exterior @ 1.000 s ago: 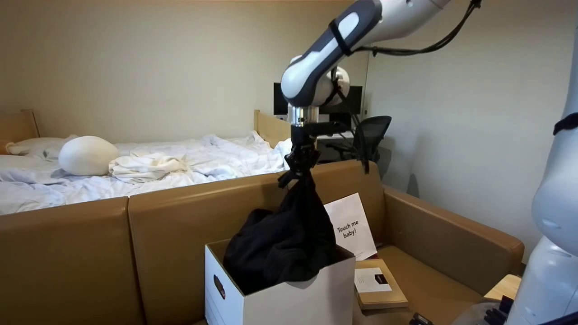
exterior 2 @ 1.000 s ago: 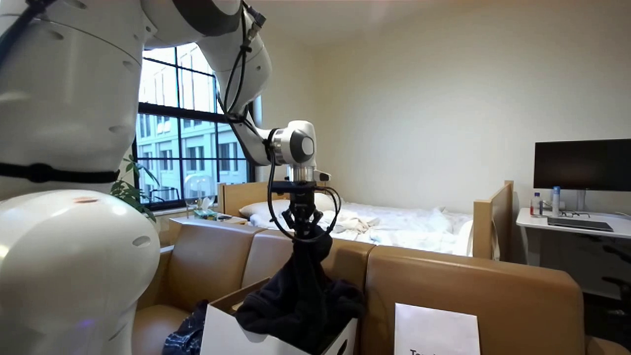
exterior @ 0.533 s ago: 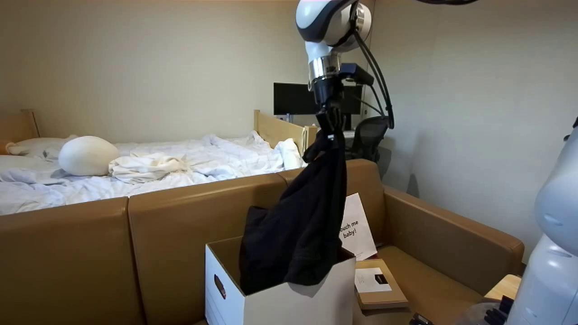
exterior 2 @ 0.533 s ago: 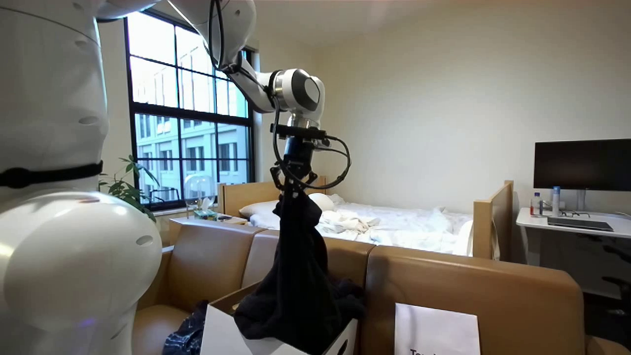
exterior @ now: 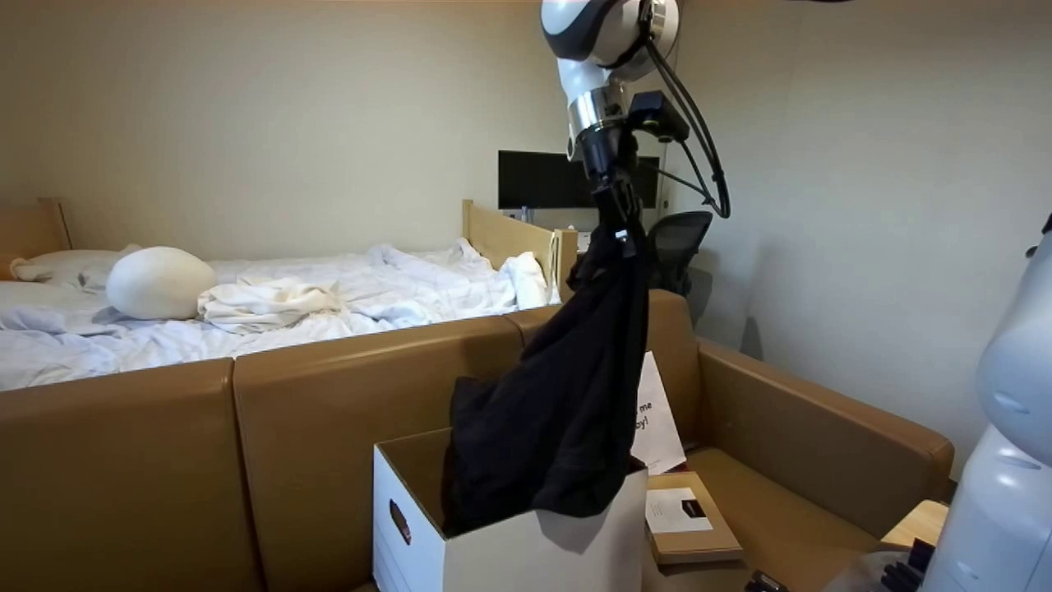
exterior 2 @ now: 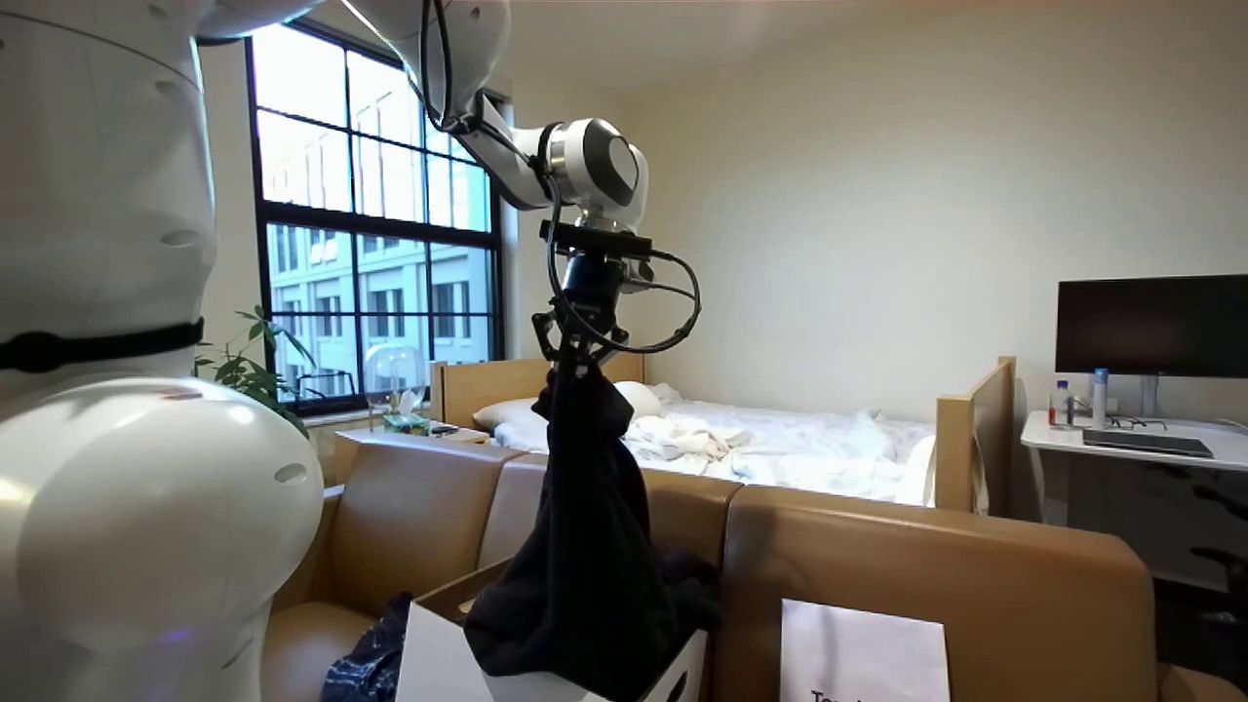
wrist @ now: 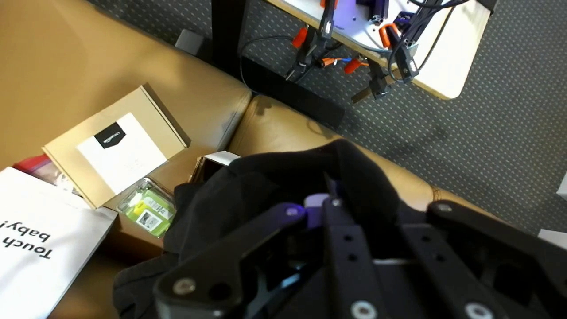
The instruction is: Move the black shirt to the box
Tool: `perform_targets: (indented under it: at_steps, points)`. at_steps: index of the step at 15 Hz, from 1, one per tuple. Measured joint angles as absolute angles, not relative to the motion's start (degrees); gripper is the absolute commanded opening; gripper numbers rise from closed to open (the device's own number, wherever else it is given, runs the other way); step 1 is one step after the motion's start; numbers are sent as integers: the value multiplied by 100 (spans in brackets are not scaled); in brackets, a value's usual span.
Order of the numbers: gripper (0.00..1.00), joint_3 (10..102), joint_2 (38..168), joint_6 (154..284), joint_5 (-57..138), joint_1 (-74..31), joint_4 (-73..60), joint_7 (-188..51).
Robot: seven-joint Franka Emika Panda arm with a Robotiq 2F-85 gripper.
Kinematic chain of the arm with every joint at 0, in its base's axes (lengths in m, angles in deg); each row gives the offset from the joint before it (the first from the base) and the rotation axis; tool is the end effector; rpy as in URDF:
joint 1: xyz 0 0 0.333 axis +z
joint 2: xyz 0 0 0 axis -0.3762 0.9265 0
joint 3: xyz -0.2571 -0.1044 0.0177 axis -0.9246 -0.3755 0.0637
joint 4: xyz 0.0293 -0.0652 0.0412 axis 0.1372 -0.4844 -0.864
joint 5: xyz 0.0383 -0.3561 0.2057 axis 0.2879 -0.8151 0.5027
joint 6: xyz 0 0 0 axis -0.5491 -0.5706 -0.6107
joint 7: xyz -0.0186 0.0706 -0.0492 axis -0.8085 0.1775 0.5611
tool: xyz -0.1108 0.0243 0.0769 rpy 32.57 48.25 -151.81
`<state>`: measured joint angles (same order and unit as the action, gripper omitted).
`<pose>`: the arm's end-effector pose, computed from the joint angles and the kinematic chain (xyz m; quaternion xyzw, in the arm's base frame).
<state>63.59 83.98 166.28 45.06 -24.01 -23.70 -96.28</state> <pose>0.5022 0.0199 0.4118 -0.9529 -0.2078 0.2138 0.0553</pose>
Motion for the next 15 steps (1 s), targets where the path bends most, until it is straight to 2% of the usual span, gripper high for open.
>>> perform_targets:
  at_steps: [6, 10, 15]
  points:
    - [4, 6576, 8927, 16938, 4228, -1858, -2115, -9486]
    - [4, 6788, 9915, 17367, 4031, -1396, -1343, -9031]
    - [6, 6663, 11239, 17904, 4315, -1622, -803, -9099]
